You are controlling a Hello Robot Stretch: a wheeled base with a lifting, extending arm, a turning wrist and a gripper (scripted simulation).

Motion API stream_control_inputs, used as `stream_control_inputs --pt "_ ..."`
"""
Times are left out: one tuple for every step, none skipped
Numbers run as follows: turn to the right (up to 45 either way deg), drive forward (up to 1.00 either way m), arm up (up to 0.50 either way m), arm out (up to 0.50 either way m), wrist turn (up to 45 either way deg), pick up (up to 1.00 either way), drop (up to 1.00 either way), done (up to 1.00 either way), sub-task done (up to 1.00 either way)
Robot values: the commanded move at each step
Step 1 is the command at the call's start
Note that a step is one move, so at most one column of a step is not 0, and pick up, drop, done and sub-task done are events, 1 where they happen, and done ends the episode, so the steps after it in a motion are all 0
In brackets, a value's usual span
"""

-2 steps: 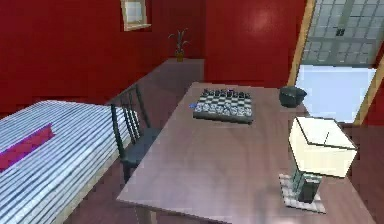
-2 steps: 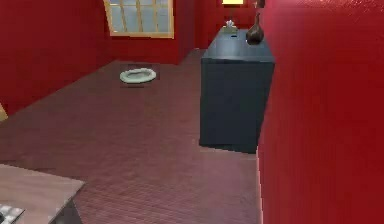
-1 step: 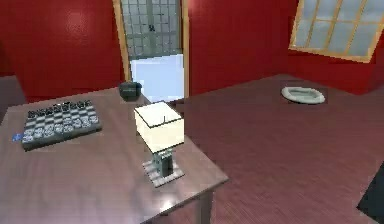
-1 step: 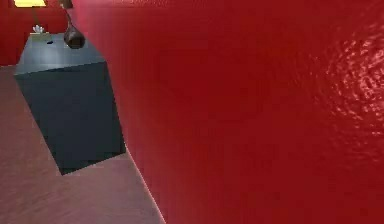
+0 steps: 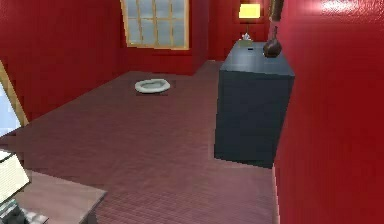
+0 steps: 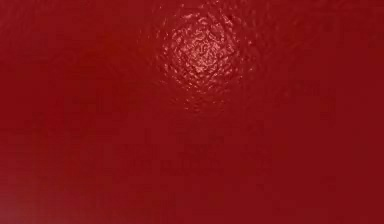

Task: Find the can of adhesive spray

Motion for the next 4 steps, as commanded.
stream_control_inputs --pt "0.0 0.6 0.0 0.0 0.0 0.0 0.0 0.0 0.0" --pt "-12.0 0.0 0.0 0.0 0.0 0.0 0.0 0.0 0.0" --pt "0.0 0.55 0.0 0.0 0.0 0.0 0.0 0.0 0.0" --pt "-45.0 0.0 0.0 0.0 0.0 0.0 0.0 0.0 0.0"
